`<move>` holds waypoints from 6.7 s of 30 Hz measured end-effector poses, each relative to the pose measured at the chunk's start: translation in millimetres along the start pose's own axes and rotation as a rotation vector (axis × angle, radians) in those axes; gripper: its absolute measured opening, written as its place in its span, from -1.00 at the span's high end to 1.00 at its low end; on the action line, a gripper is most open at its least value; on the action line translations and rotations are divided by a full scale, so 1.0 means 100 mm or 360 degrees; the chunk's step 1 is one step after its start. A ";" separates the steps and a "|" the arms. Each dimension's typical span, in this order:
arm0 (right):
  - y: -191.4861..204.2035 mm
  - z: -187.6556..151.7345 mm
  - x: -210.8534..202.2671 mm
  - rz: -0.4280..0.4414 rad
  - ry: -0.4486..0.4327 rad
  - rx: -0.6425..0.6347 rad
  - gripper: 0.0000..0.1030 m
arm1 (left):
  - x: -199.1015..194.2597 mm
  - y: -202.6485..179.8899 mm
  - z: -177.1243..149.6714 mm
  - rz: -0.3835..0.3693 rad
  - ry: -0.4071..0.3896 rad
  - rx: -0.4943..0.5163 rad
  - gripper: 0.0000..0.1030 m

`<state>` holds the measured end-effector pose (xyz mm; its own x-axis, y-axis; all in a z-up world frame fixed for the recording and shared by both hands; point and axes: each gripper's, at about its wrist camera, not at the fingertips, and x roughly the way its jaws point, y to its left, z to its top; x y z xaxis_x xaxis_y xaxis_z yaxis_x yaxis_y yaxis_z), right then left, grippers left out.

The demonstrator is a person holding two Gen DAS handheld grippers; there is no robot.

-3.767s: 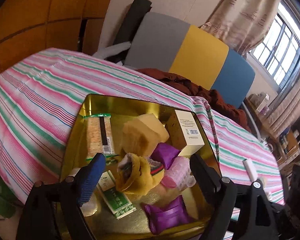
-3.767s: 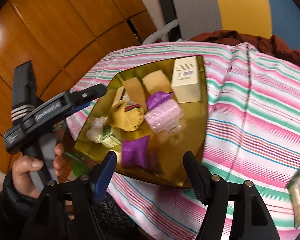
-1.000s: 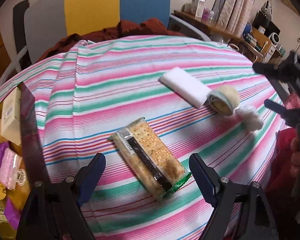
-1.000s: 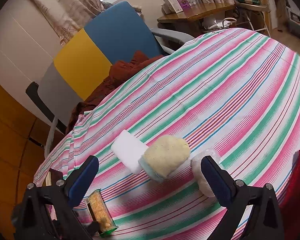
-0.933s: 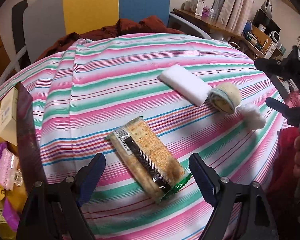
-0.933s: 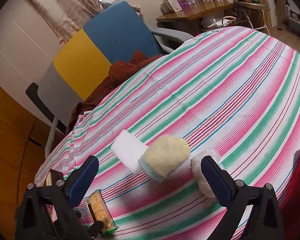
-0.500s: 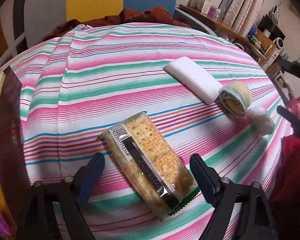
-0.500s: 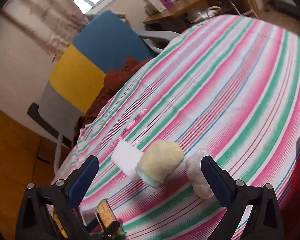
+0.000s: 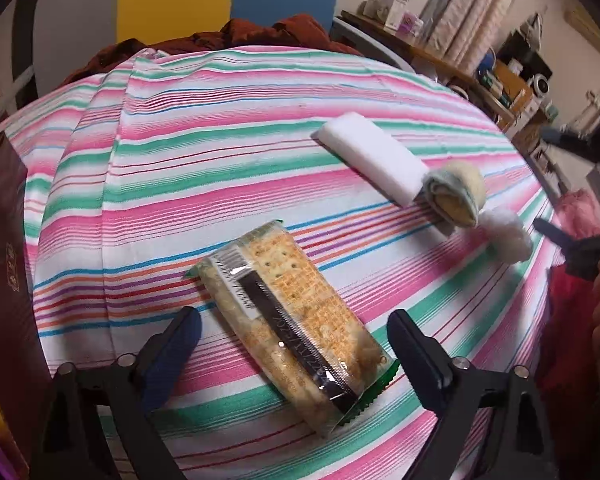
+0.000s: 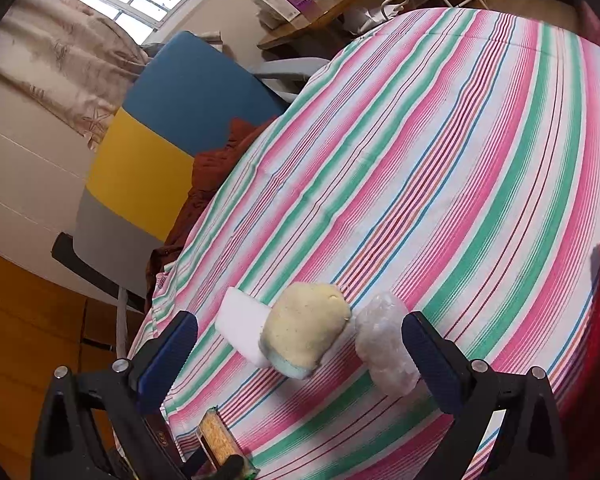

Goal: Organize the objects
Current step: 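Grasp the cracker packet with the left tool while the right tool approaches the white bar, then lift the cracker packet with the left tool while the right tool grasps the clear plastic bag, then carry the cracker packet and plastic bag over the gold tray with both tools, then lower the packet and bag into the tray and open both tools, then move both open tools back from the tray toward the white bar and beige roll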

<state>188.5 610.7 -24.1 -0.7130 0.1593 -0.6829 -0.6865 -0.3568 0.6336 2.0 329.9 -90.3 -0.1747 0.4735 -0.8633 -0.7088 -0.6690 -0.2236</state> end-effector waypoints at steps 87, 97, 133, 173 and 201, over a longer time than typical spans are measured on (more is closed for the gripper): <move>0.77 -0.36 0.09 -0.0033 0.0179 -0.0757 0.30 | -1.49 0.20 -0.36 0.0249 -0.0602 0.0103 0.02; 1.27 -0.98 0.17 0.0108 0.0320 -0.0945 0.30 | -1.53 0.53 -0.46 0.0274 -0.0594 -0.0024 0.02; 2.64 -3.05 0.47 0.0488 0.0733 -0.1646 0.20 | -2.19 2.16 -1.07 0.0405 -0.0715 -0.0680 0.02; 2.56 -3.10 0.16 0.0287 0.0337 -0.1781 -0.88 | -1.98 1.81 -1.08 0.0611 -0.0621 -0.0613 -0.27; 2.15 -2.54 0.18 0.0065 0.0217 -0.1636 -0.96 | -1.81 1.18 -0.96 0.0604 -0.0562 -0.0200 -0.27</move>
<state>64.2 302.9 7.5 -0.6667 0.0470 -0.7438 -0.1636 -0.9829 0.0845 15.8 110.1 -4.4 -0.6378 0.3345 -0.6938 -0.4675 -0.8840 0.0036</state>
